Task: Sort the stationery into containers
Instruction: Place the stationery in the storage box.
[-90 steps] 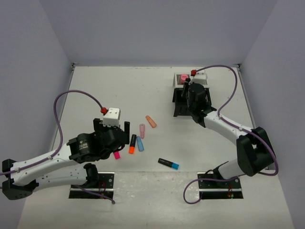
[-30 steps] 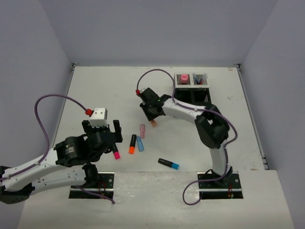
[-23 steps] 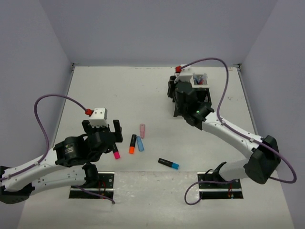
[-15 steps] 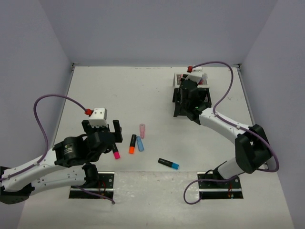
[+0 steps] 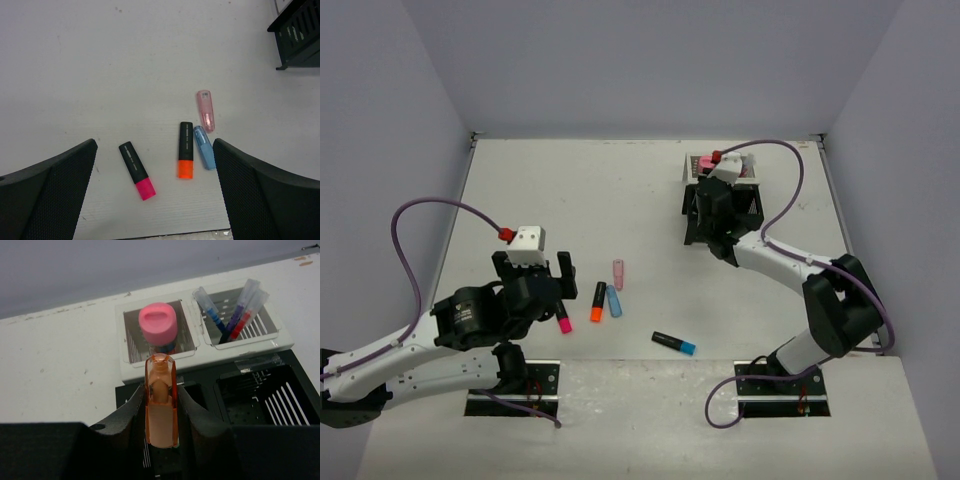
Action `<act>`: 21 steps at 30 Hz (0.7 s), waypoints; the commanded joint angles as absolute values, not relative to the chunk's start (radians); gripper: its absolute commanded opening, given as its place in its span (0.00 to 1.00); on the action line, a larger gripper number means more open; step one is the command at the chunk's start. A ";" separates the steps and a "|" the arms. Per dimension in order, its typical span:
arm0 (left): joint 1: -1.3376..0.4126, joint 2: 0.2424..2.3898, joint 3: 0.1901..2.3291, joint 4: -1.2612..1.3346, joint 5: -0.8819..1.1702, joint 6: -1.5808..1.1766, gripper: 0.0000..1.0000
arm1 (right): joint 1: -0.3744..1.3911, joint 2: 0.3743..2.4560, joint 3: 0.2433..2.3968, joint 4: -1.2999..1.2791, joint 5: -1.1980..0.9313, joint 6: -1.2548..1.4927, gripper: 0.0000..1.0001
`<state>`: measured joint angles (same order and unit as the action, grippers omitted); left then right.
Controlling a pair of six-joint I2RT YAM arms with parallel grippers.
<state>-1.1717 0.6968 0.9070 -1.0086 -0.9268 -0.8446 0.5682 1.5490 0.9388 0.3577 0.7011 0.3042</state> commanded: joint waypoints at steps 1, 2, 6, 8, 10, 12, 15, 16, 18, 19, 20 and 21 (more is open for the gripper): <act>-1.165 0.698 0.908 -0.962 -0.939 -0.830 1.00 | 0.566 1.517 0.908 0.384 0.735 0.362 0.13; -1.165 0.699 0.908 -0.962 -0.939 -0.830 1.00 | 0.566 1.516 0.910 0.378 0.735 0.363 0.18; -1.165 0.700 0.907 -0.960 -0.936 -0.827 1.00 | 0.570 1.499 0.941 0.316 0.723 0.347 0.48; -1.166 0.703 0.908 -0.959 -0.936 -0.826 1.00 | 0.591 1.470 0.956 0.306 0.727 0.320 0.51; -1.166 0.704 0.910 -0.965 -0.940 -0.830 1.00 | 0.629 1.438 0.973 0.295 0.759 0.286 0.53; -1.166 0.695 0.925 -1.011 -0.968 -0.876 1.00 | 0.681 1.395 0.989 0.269 0.804 0.263 0.51; -1.166 0.650 0.946 -1.092 -1.026 -0.972 1.00 | 0.786 1.341 1.040 0.115 0.750 0.325 0.47; -1.165 0.628 0.946 -1.101 -1.037 -0.987 1.00 | 0.802 1.348 1.083 0.001 0.645 0.387 0.46; -1.164 0.589 0.942 -1.099 -1.042 -0.994 1.00 | 0.827 1.401 1.174 -0.293 0.492 0.488 0.46; -1.164 0.575 0.941 -1.097 -1.042 -0.993 1.00 | 0.846 1.465 1.225 -0.362 0.448 0.512 0.47; -1.164 0.563 0.940 -1.095 -1.042 -0.992 1.00 | 0.865 1.532 1.276 -0.428 0.402 0.534 0.47; -1.164 0.562 0.939 -1.095 -1.043 -0.992 1.00 | 0.884 1.594 1.321 -0.506 0.341 0.561 0.48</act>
